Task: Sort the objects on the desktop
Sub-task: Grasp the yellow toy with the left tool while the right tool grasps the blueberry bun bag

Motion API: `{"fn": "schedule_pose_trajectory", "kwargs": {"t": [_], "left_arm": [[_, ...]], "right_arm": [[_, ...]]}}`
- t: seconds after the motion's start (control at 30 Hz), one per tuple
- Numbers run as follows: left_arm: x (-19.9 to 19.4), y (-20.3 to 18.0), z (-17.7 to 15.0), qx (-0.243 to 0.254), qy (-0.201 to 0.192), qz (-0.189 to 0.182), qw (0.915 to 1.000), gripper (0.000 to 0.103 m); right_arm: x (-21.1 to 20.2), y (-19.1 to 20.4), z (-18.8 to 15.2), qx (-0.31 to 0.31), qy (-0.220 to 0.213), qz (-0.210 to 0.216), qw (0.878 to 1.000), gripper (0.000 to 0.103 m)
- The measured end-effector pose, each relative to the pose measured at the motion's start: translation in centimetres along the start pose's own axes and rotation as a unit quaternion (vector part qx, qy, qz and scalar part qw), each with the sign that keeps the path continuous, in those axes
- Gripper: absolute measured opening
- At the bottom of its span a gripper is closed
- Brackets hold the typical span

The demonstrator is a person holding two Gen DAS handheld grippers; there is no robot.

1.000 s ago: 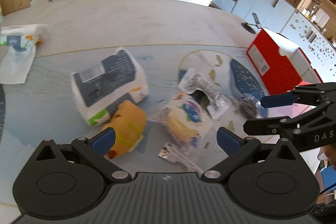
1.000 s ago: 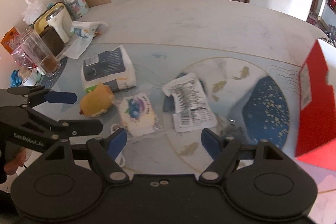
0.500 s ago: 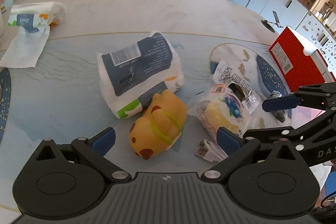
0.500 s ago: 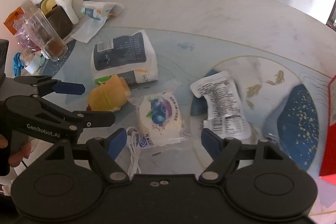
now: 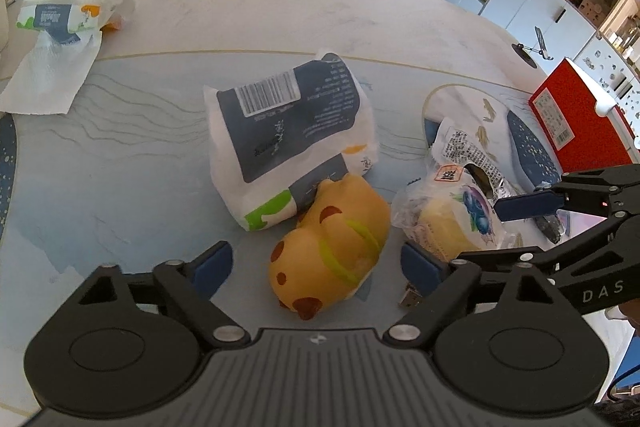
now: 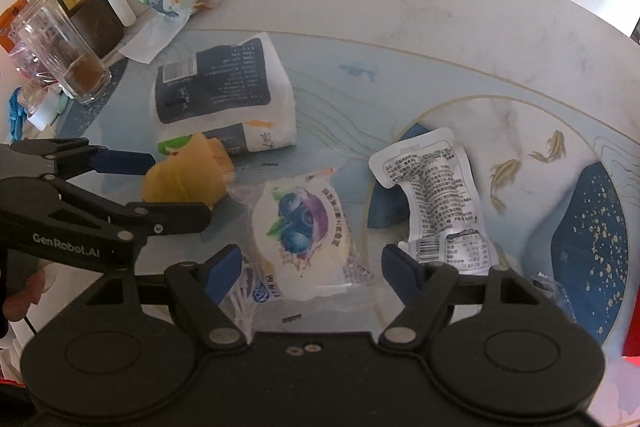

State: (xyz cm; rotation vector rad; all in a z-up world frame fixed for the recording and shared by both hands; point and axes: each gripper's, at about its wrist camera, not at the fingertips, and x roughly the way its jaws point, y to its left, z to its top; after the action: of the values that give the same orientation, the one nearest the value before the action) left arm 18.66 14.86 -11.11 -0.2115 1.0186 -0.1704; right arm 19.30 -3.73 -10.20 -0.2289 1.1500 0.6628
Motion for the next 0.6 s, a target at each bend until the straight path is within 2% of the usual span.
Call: {"fn": "schedule_pose_trajectory", "kwargs": {"t": [0.2, 0.33, 0.4, 0.6], "left_arm": [[0.0, 0.3, 0.0, 0.001, -0.006, -0.007, 1.0, 0.073], [-0.1, 0.2, -0.1, 0.001, -0.008, -0.018, 0.9998, 0.059], [-0.1, -0.2, -0.1, 0.006, -0.011, -0.015, 0.9998, 0.058], [-0.1, -0.4, 0.0, 0.008, -0.011, -0.01, 0.9999, 0.056]], "right_arm": [[0.8, -0.1, 0.2, -0.003, 0.005, -0.003, 1.0, 0.074], [1.1, 0.0, 0.3, -0.007, 0.007, 0.002, 1.0, 0.067], [1.2, 0.2, 0.4, -0.01, 0.008, 0.003, 1.0, 0.063], [1.1, 0.4, 0.4, -0.018, 0.005, 0.0, 1.0, 0.058]]}}
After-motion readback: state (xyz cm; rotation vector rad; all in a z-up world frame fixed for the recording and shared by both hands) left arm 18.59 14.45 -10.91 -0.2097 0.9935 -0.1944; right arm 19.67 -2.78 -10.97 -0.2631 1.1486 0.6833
